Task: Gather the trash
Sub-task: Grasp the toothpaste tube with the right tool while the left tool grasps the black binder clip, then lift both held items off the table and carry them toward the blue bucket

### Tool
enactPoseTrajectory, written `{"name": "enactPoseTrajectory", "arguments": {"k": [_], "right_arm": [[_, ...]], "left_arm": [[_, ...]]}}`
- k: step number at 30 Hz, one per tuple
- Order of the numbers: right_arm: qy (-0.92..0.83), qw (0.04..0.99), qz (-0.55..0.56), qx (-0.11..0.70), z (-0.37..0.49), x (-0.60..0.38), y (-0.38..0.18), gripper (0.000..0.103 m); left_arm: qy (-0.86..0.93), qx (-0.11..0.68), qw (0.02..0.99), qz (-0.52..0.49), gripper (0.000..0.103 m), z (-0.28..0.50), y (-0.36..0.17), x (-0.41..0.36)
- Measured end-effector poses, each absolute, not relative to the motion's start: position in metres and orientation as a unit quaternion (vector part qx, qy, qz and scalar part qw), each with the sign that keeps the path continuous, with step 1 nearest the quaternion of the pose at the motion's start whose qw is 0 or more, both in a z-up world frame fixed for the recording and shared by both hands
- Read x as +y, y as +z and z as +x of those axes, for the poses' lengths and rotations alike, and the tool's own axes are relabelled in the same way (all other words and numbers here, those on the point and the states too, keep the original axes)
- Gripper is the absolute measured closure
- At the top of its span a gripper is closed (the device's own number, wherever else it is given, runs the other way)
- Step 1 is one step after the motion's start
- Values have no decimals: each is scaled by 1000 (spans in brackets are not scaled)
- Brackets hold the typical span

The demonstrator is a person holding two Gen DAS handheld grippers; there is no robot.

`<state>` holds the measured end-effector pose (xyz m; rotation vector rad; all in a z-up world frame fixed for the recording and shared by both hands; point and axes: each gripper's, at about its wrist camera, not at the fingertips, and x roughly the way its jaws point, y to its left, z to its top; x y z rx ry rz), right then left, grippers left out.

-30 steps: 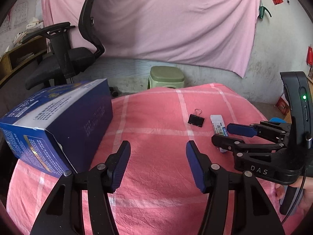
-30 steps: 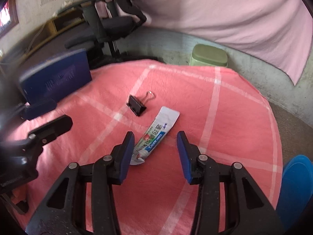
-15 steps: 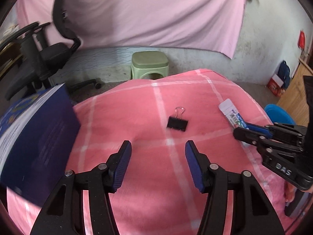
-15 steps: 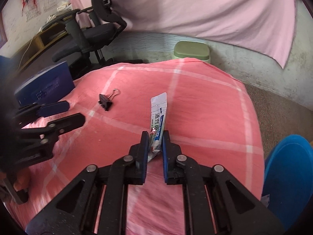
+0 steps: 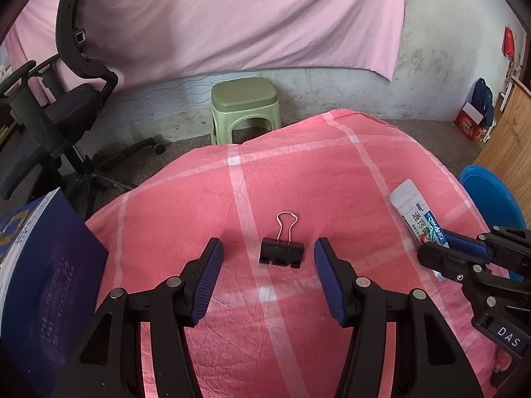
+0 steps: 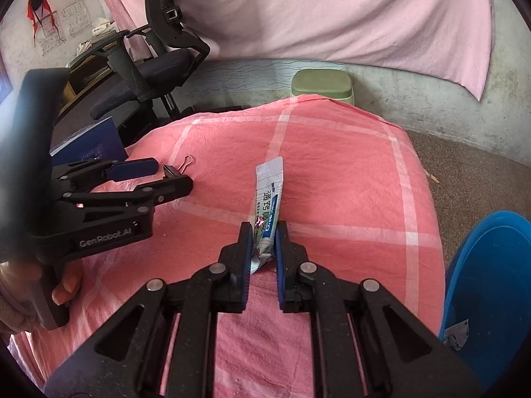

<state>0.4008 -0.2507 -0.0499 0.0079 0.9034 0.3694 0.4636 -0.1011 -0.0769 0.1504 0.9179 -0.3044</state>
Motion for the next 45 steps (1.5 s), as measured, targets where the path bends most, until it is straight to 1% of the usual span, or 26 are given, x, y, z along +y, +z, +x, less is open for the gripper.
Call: {"name": "enactPoseTrajectory", "arguments": {"k": [2, 4, 5, 11, 16, 24, 32, 37, 45], "right_arm": [[177, 884, 2, 433, 401, -250, -50, 68], [177, 884, 2, 432, 400, -248, -49, 68], [177, 885, 2, 431, 399, -248, -49, 68], [179, 888, 8, 423, 393, -253, -46, 68], [184, 898, 13, 401, 380, -258, -38, 68], [185, 937, 26, 295, 340, -272, -6, 68], [159, 973, 32, 165, 297, -299, 39, 68], [130, 985, 44, 106, 275, -321, 59, 68], [87, 993, 51, 56, 246, -356, 72, 68]], "left_arm": [[-151, 440, 882, 78, 63, 463, -76, -103], [-151, 436, 883, 90, 80, 460, -76, -108], [-152, 435, 883, 95, 82, 459, -76, -110], [-143, 422, 889, 103, 82, 446, -76, -114], [-134, 393, 907, 66, 82, 424, -61, -110], [-129, 289, 948, 6, 82, 378, -14, -112], [-141, 177, 974, 0, 82, 337, 35, -141], [-157, 137, 978, -4, 82, 316, 55, -156], [-189, 96, 977, 4, 82, 295, 78, -195]]}}
